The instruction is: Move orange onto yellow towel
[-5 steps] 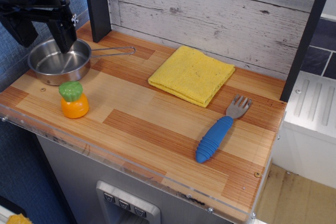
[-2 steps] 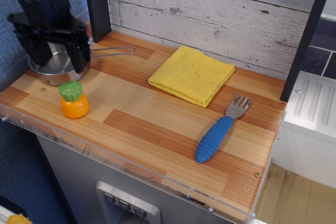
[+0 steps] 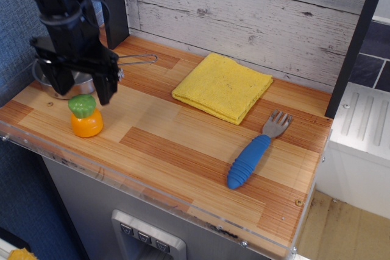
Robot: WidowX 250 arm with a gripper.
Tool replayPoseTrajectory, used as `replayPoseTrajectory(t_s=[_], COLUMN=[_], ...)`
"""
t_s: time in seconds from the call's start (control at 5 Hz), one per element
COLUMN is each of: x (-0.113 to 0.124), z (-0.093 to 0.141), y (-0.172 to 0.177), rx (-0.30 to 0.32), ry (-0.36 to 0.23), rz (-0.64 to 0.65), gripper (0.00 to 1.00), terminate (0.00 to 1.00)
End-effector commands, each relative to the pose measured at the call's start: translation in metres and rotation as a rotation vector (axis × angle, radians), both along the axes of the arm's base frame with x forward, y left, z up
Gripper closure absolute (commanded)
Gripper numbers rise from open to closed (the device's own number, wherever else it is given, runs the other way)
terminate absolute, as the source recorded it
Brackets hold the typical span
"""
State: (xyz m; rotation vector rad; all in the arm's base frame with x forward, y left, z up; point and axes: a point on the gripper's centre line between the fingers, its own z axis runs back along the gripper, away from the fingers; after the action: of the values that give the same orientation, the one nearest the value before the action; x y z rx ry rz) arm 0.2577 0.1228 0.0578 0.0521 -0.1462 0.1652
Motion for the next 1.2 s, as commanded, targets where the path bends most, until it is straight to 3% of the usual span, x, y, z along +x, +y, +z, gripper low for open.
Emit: replayPoseTrajectory(t_s=[0.0, 0.2, 0.4, 1.0], x=[-0.001, -0.006, -0.006, -0.002], z=[-0.008, -0.016, -0.02, -0.014], y=[0.012, 0.018, 0.015, 0.001], rx=[0.05, 0.051, 0.054, 0.045], ry=[0.003, 0.022, 0.03, 0.023], rz=[0.01, 0.019, 0.02, 0.015], gripper=[0.0, 0.0, 1.0, 1.0], terminate=[0.0, 0.0, 0.0, 0.0])
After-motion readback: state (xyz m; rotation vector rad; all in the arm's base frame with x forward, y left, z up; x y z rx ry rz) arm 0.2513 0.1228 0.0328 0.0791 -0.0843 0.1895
